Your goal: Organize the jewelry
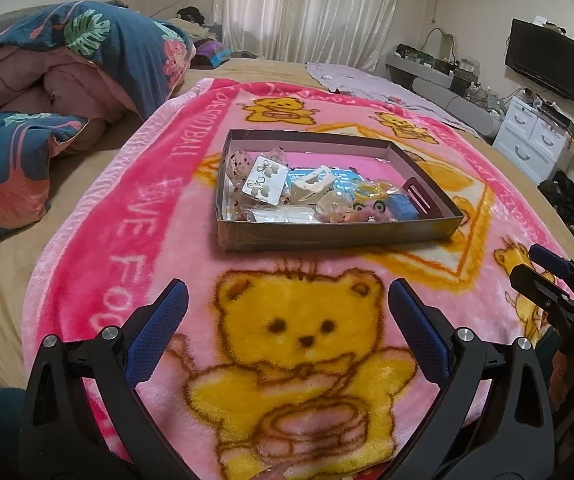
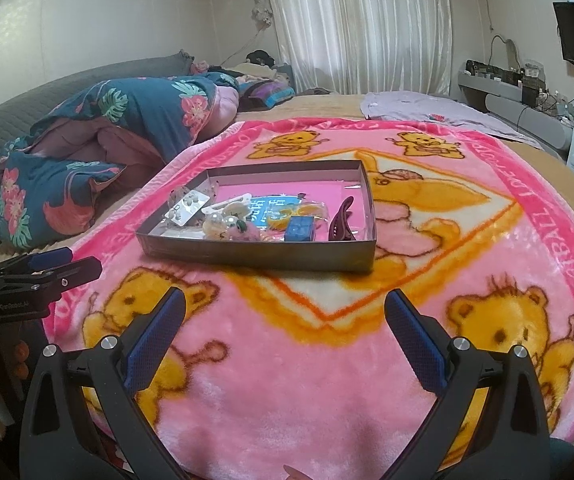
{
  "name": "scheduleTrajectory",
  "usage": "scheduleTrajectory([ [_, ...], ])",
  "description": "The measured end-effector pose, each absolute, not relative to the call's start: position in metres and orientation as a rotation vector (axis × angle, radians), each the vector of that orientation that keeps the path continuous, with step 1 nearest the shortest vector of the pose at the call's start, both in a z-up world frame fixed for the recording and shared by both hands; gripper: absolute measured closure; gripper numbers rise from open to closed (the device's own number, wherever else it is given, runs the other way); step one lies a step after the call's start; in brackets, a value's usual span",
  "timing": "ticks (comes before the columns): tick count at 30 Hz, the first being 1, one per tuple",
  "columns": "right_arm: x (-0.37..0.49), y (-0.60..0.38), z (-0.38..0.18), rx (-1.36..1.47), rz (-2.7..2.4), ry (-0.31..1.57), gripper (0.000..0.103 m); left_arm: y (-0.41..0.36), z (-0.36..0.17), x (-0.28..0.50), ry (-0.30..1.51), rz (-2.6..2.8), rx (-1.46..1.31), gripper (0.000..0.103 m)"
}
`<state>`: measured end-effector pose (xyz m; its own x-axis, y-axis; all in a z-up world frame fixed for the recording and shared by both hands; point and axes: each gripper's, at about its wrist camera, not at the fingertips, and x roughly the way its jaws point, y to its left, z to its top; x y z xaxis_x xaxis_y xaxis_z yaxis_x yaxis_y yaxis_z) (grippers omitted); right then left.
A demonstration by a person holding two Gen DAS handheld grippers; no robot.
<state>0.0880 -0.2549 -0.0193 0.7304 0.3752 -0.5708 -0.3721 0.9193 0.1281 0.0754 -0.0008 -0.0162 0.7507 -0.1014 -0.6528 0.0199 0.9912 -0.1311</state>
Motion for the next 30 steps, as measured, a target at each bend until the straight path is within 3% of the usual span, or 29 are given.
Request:
scheduleTrajectory([
  [30, 0.0876, -0.2556, -0.0210, 0.004, 0.411, 0.629, 0.004, -0.0013, -0.0165, 0.0738, 0.734, -0.064, -0.106, 0.009],
])
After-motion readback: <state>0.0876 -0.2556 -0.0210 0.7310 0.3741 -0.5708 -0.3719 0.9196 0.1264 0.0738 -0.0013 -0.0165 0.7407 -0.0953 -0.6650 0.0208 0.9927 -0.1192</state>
